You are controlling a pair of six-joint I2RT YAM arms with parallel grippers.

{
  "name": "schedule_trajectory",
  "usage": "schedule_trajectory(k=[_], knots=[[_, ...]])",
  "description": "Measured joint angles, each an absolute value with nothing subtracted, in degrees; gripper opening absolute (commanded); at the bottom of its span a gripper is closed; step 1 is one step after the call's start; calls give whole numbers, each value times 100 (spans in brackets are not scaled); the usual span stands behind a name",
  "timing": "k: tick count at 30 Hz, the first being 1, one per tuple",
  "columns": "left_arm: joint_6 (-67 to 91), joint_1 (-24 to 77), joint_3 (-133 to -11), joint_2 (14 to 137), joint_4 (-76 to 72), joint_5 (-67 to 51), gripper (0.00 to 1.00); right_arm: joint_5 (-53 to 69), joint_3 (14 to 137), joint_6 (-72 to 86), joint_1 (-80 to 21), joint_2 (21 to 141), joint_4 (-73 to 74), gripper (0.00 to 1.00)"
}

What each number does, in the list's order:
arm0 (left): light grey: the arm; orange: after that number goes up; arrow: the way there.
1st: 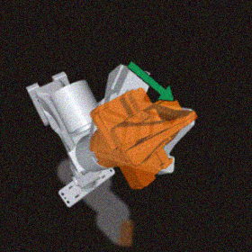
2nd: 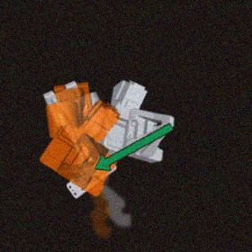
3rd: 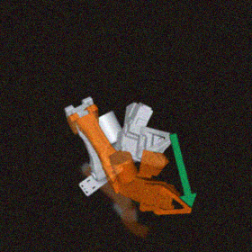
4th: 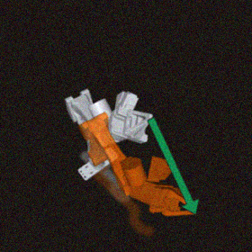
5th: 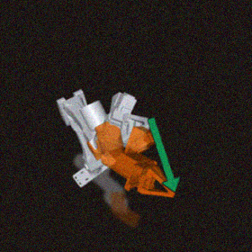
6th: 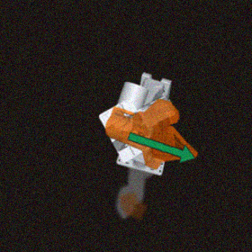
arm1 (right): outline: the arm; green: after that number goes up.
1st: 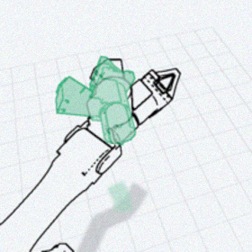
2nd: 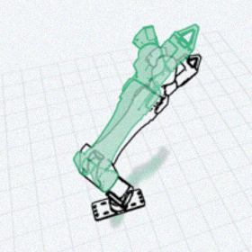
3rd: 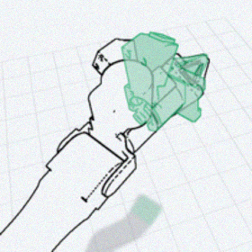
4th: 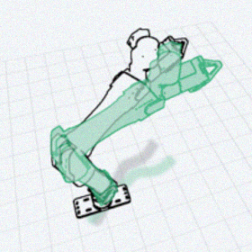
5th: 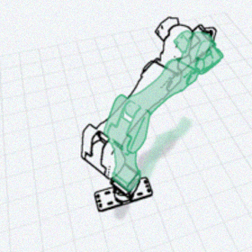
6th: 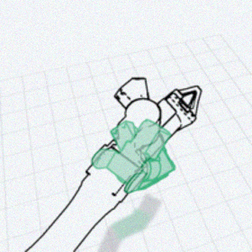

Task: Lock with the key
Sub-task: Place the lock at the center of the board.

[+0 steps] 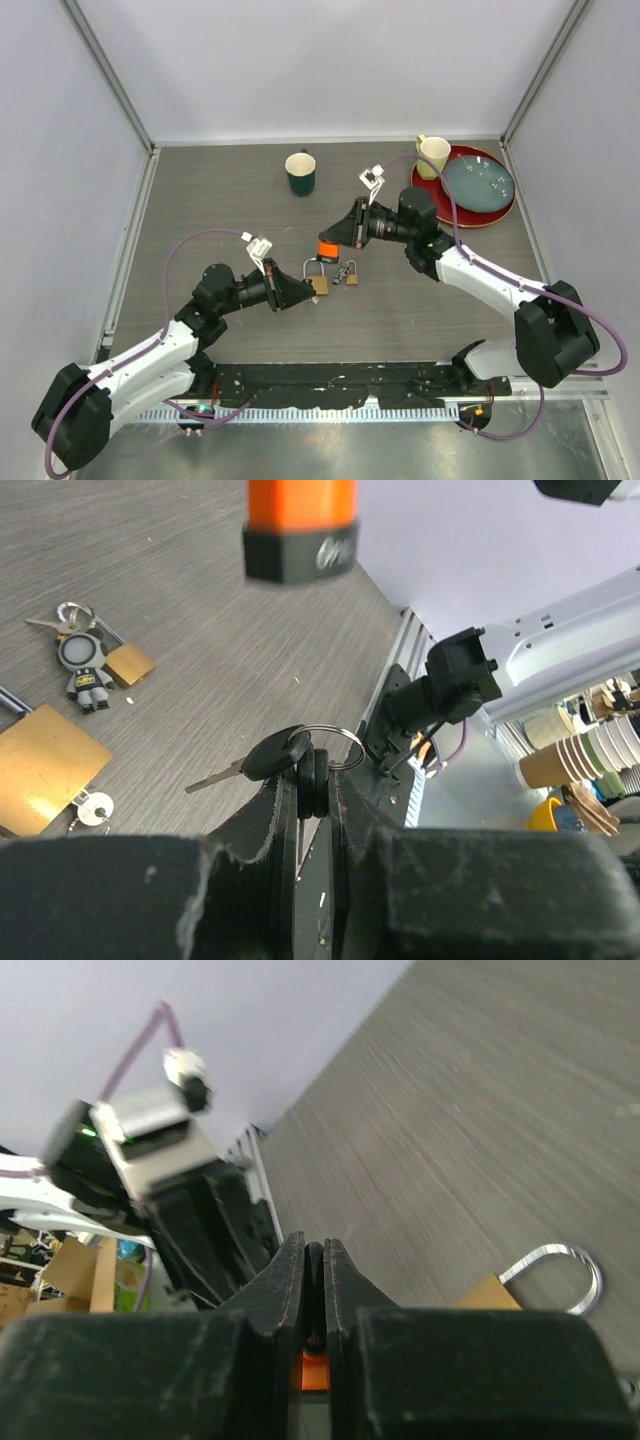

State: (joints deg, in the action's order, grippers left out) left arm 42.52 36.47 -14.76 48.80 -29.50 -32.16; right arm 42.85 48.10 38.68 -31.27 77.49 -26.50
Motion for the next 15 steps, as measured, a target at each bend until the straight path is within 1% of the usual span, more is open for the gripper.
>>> schedule_trajectory(k=[7,12,15], knots=[[4117,3649,-1481,4831,-2724,-2995,0,4053,4283,3155,-2928,7749,-1601,1],[4007,3649,-1653,5192,-2541,-2993,0,3859,4034,2867,-2193,7802,-1046,1],[4001,3649,-1785,5430,-2547,-3009,0,3712,4064,2681,-1824,8036,-781,1]])
